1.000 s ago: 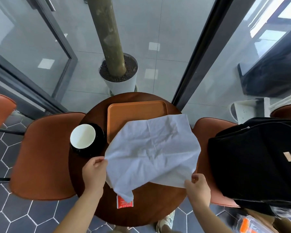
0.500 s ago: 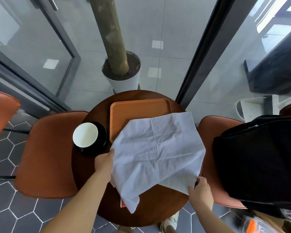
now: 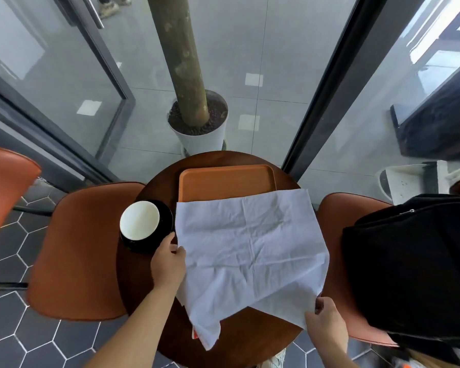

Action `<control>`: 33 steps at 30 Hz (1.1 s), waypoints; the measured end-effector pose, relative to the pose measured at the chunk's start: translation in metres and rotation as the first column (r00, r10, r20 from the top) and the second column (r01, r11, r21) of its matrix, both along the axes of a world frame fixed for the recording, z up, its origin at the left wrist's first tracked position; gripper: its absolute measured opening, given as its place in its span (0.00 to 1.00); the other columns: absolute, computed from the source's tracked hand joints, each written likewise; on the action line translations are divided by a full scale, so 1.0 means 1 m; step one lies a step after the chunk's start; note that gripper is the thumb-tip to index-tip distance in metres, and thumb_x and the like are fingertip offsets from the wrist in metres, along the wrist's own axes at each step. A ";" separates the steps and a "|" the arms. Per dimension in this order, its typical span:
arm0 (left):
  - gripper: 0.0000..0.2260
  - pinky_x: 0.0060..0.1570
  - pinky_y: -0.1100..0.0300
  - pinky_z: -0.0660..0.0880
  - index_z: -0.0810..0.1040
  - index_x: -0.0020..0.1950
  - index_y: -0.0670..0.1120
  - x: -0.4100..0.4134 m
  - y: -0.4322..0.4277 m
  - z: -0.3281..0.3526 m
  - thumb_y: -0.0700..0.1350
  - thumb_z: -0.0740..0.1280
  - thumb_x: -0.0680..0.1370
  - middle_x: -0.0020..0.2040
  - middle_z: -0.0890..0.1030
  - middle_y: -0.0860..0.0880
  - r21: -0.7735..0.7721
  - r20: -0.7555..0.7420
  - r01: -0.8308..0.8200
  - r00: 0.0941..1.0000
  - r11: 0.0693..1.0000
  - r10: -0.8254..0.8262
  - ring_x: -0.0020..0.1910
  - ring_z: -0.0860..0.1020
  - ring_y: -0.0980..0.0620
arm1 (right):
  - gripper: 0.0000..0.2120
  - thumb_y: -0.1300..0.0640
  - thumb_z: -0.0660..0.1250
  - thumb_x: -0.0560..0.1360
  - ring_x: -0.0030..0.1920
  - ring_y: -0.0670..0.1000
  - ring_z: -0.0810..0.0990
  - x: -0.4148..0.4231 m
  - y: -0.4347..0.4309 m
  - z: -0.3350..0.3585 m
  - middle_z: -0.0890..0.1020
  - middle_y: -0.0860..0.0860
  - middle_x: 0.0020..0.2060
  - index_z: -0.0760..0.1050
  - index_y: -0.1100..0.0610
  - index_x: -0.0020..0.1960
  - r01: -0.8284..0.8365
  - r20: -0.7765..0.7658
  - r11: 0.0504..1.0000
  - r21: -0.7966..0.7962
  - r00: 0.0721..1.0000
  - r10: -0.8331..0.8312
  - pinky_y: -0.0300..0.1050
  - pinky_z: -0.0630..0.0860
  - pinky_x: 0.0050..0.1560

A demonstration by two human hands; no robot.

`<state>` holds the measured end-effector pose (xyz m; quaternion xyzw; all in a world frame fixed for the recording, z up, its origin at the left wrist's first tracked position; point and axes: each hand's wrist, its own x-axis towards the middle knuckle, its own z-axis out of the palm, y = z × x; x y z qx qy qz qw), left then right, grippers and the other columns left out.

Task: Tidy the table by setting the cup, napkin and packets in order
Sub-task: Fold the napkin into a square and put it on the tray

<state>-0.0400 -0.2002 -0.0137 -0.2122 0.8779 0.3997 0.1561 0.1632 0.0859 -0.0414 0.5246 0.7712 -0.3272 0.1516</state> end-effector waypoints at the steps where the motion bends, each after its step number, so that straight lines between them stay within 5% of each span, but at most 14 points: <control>1: 0.23 0.61 0.49 0.72 0.67 0.77 0.47 0.001 0.000 -0.001 0.44 0.64 0.81 0.63 0.80 0.45 0.003 0.044 0.005 0.999 1.000 -0.005 0.64 0.76 0.42 | 0.10 0.60 0.67 0.69 0.41 0.54 0.76 0.000 0.001 0.000 0.79 0.48 0.39 0.74 0.51 0.50 0.007 -0.015 1.000 -0.001 1.000 -0.007 0.47 0.69 0.40; 5: 0.27 0.60 0.50 0.70 0.65 0.77 0.41 0.017 -0.001 -0.008 0.45 0.67 0.79 0.71 0.73 0.42 0.049 0.232 -0.130 0.966 0.990 0.116 0.68 0.73 0.40 | 0.13 0.63 0.68 0.70 0.42 0.51 0.77 0.001 0.003 0.002 0.80 0.47 0.42 0.76 0.54 0.53 0.069 -0.108 0.997 -0.040 0.991 -0.073 0.48 0.71 0.41; 9: 0.11 0.43 0.54 0.76 0.79 0.59 0.43 0.045 -0.010 -0.013 0.39 0.67 0.76 0.54 0.82 0.45 0.071 0.282 -0.122 0.955 0.990 0.098 0.47 0.80 0.49 | 0.16 0.61 0.68 0.71 0.45 0.50 0.80 -0.004 0.008 0.014 0.81 0.44 0.43 0.75 0.50 0.57 0.149 -0.160 0.981 -0.121 0.973 -0.168 0.50 0.77 0.47; 12: 0.12 0.37 0.57 0.76 0.83 0.54 0.46 0.052 -0.014 -0.005 0.34 0.66 0.75 0.45 0.84 0.48 0.127 0.197 -0.154 0.972 0.980 0.128 0.43 0.82 0.49 | 0.17 0.60 0.70 0.71 0.43 0.47 0.81 -0.010 0.016 0.028 0.81 0.44 0.42 0.74 0.47 0.58 0.163 -0.241 0.977 -0.139 0.951 -0.193 0.48 0.77 0.42; 15: 0.11 0.46 0.52 0.79 0.83 0.54 0.49 0.040 -0.020 0.008 0.36 0.69 0.76 0.46 0.85 0.49 0.152 0.033 -0.199 0.980 0.968 0.196 0.47 0.83 0.47 | 0.19 0.57 0.72 0.71 0.42 0.48 0.83 -0.013 0.028 0.040 0.82 0.44 0.42 0.73 0.42 0.57 0.178 -0.320 0.975 -0.131 0.924 -0.211 0.51 0.81 0.42; 17: 0.15 0.54 0.50 0.77 0.80 0.64 0.47 0.037 -0.026 0.006 0.42 0.71 0.77 0.51 0.84 0.47 0.100 0.001 -0.181 0.983 0.978 0.182 0.53 0.82 0.44 | 0.18 0.58 0.71 0.71 0.40 0.48 0.83 -0.011 0.035 0.046 0.83 0.43 0.41 0.74 0.43 0.58 0.167 -0.340 0.980 -0.104 0.920 -0.193 0.47 0.80 0.38; 21: 0.27 0.65 0.42 0.74 0.69 0.75 0.43 0.074 -0.031 -0.012 0.49 0.69 0.79 0.67 0.78 0.42 0.057 0.226 -0.225 0.952 0.973 0.207 0.62 0.79 0.40 | 0.17 0.60 0.70 0.71 0.44 0.50 0.83 -0.010 0.045 0.048 0.83 0.48 0.45 0.76 0.47 0.58 0.176 -0.300 0.967 -0.183 0.927 -0.225 0.49 0.82 0.41; 24: 0.26 0.63 0.40 0.76 0.71 0.73 0.43 0.119 -0.028 -0.023 0.49 0.71 0.77 0.63 0.81 0.42 0.071 0.285 -0.286 0.924 0.956 0.255 0.59 0.81 0.40 | 0.16 0.61 0.70 0.71 0.45 0.52 0.84 -0.008 0.048 0.046 0.83 0.50 0.46 0.78 0.50 0.57 0.110 -0.309 0.964 -0.242 0.933 -0.184 0.50 0.83 0.44; 29: 0.18 0.49 0.52 0.76 0.80 0.59 0.45 0.172 -0.013 -0.028 0.54 0.73 0.74 0.51 0.84 0.45 -0.063 0.307 -0.184 0.932 0.981 0.194 0.53 0.82 0.40 | 0.15 0.59 0.71 0.70 0.46 0.53 0.84 -0.011 0.050 0.045 0.84 0.50 0.46 0.78 0.47 0.56 0.028 -0.338 0.960 -0.278 0.933 -0.125 0.53 0.83 0.46; 33: 0.24 0.34 0.54 0.72 0.77 0.25 0.45 0.190 0.004 -0.030 0.64 0.71 0.69 0.24 0.75 0.50 -0.030 0.394 0.016 0.919 0.999 -0.003 0.30 0.78 0.43 | 0.14 0.60 0.70 0.70 0.44 0.54 0.85 -0.011 0.049 0.047 0.84 0.51 0.44 0.78 0.47 0.54 0.020 -0.362 0.960 -0.280 0.924 -0.125 0.57 0.84 0.48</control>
